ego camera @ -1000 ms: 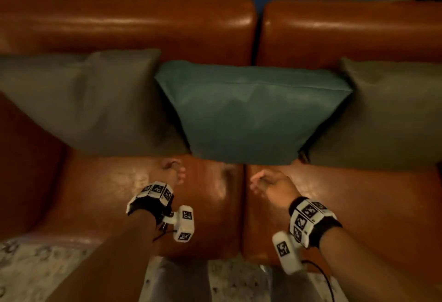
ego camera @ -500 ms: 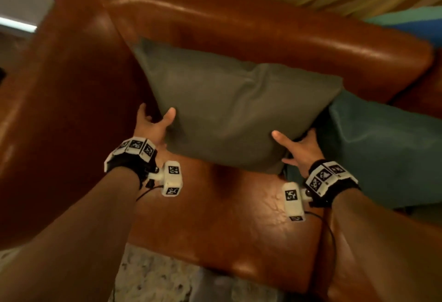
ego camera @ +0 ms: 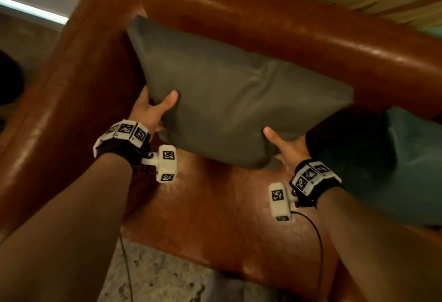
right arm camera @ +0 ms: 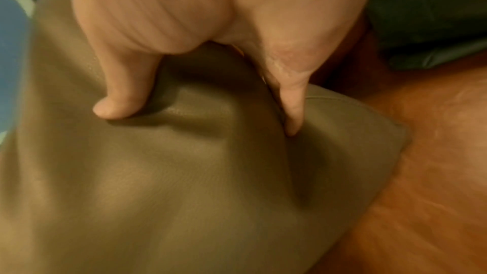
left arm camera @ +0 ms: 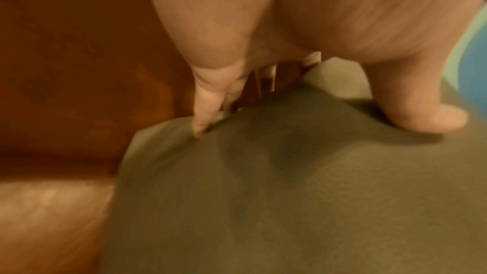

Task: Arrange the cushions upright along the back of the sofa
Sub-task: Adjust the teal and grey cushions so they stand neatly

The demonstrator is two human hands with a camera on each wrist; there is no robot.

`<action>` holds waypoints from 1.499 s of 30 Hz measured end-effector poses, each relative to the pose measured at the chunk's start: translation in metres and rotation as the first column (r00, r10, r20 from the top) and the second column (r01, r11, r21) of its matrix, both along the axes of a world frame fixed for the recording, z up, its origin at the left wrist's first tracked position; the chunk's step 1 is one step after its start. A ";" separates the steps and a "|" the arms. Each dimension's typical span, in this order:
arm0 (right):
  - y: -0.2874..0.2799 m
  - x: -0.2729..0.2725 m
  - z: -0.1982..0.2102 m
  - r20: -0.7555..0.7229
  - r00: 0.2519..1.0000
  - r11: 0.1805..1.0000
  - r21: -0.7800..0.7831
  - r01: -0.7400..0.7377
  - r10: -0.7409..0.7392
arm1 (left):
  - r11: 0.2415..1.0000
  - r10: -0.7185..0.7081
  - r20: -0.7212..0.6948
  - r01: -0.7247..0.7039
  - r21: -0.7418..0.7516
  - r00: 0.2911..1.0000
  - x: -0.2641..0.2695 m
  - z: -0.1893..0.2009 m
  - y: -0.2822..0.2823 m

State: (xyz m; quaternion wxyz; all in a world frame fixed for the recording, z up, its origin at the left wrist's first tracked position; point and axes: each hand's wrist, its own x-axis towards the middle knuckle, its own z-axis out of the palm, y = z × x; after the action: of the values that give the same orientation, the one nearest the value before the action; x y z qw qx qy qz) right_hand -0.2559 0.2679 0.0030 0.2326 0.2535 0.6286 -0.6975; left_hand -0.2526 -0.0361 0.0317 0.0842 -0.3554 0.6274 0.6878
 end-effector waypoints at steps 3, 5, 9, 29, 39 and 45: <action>0.007 0.003 0.014 0.041 0.998 0.996 0.078 -0.044 0.041 | 1.000 0.009 0.042 -0.009 0.013 0.999 0.001 -0.002 0.001; 0.020 0.006 0.016 0.053 0.997 0.991 0.114 -0.066 0.061 | 0.999 0.029 0.107 -0.033 0.029 0.994 0.003 -0.002 0.007; 0.023 0.003 0.015 0.079 0.995 0.996 0.070 -0.060 0.054 | 0.987 0.079 0.152 -0.099 0.125 0.985 0.003 -0.007 0.015; 0.111 0.035 -0.004 0.180 0.972 0.979 0.112 -0.171 0.149 | 0.854 0.520 0.178 -0.512 -0.090 0.835 0.070 -0.069 0.079; 0.312 0.105 -0.018 0.301 0.952 0.957 0.255 -0.135 0.054 | 0.997 -0.076 0.357 0.065 0.044 0.931 0.081 -0.060 0.294; 0.464 0.092 0.010 0.252 0.964 0.824 0.562 -0.075 -0.084 | 0.975 -0.217 0.118 0.220 -0.008 0.969 0.045 -0.028 0.426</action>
State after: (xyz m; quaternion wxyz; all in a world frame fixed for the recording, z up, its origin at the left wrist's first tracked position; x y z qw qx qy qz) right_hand -0.1644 0.7315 0.0127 0.2270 0.4038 0.7697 -0.4393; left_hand -0.2076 0.3896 0.0036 0.1919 -0.3243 0.6641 0.6458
